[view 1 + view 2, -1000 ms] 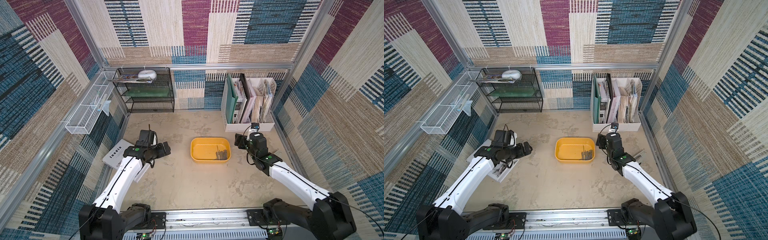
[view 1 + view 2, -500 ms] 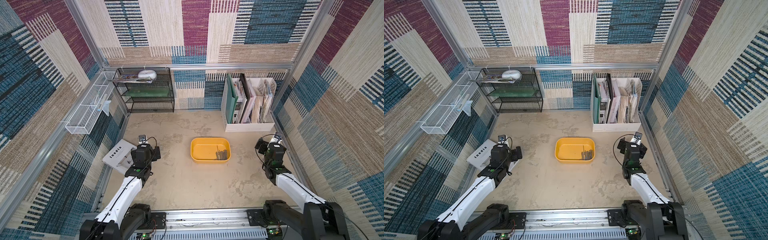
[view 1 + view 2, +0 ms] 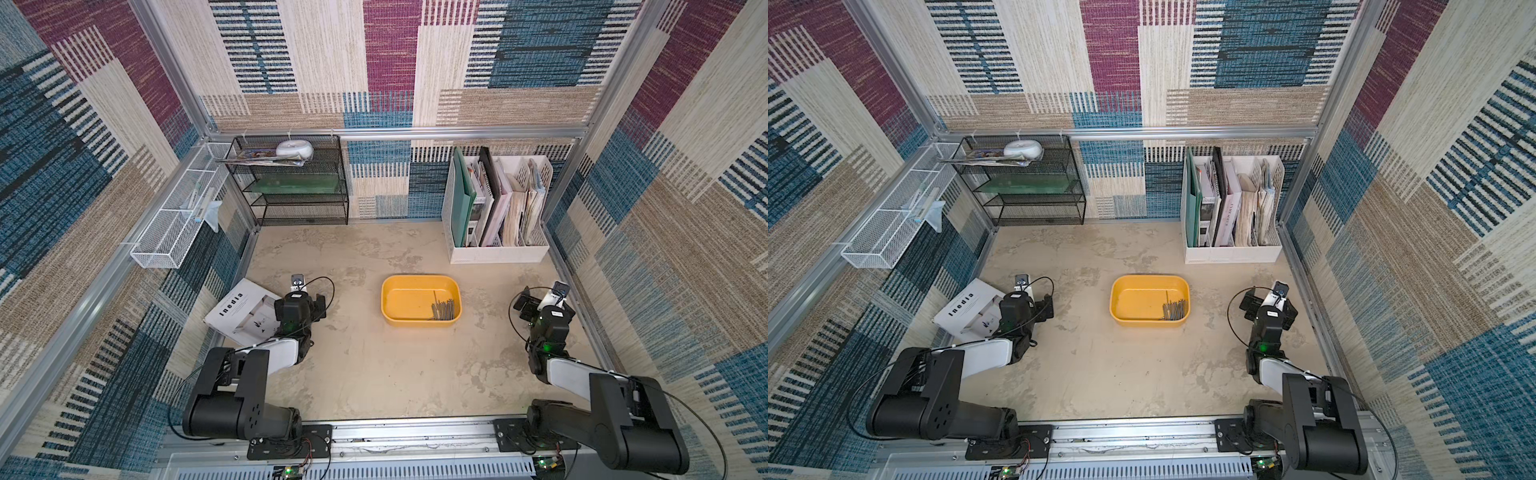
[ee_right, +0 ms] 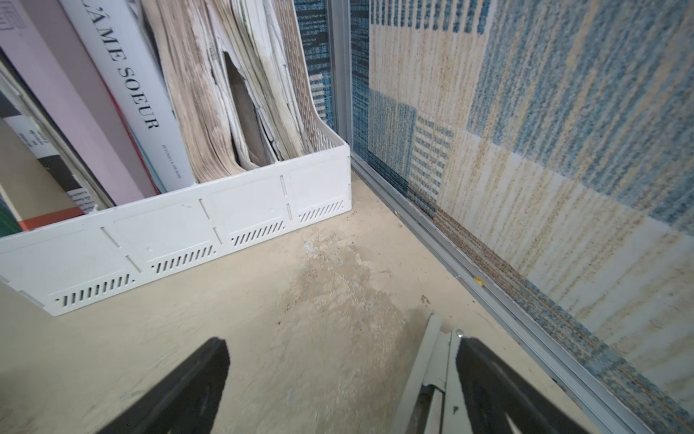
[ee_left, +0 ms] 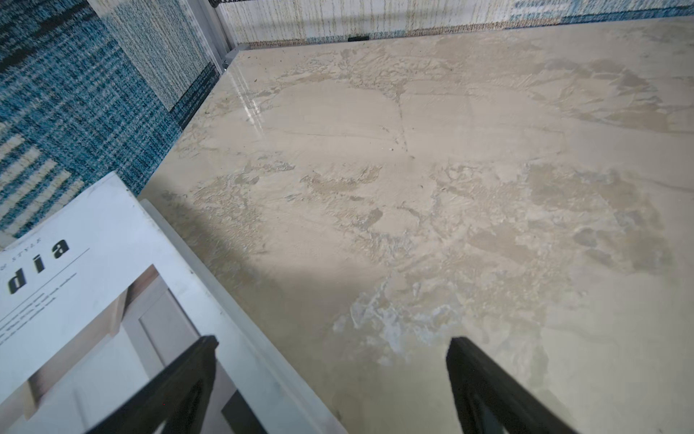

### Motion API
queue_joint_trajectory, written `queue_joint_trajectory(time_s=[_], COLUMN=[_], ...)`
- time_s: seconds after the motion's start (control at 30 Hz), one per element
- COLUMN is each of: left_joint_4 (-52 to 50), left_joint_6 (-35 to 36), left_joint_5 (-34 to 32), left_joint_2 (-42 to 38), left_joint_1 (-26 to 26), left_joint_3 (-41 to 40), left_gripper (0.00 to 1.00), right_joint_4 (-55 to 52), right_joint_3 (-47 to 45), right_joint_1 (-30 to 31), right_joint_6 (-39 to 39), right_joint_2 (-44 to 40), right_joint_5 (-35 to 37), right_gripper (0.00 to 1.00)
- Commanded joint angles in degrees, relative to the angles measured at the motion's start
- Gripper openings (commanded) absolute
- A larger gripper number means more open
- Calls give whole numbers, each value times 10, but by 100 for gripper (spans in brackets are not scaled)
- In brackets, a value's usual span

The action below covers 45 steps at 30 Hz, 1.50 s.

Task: Put the nails on the desktop into the storage box
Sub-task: Reset both arms

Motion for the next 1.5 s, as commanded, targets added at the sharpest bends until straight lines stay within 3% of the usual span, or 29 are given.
queue_joint_trajectory(time_s=[0.0,0.17,0.23,0.3,1.47], left_joint_4=[107,129,116,112,92], left_joint_6=[12,17,15,15,8], left_joint_5=[33,38,40,40,68], left_joint_2=[21,37,34,34,33], left_joint_1=[1,1,1,1,15], left_joint_3=[-6,-10,-5,-4,7], left_gripper=[98,99,99,99,99], right_joint_4=[98,155,91,119,131], right_joint_3=[-9,6,47,52,44], right_joint_1=[1,1,2,5,12], right_joint_6=[-14,-15,-48,-53,-61], right_joint_2=[12,94,115,143,146], right_joint_5=[-85,-91,-145,-149,-146], right_gripper=[100,99,99,100,100])
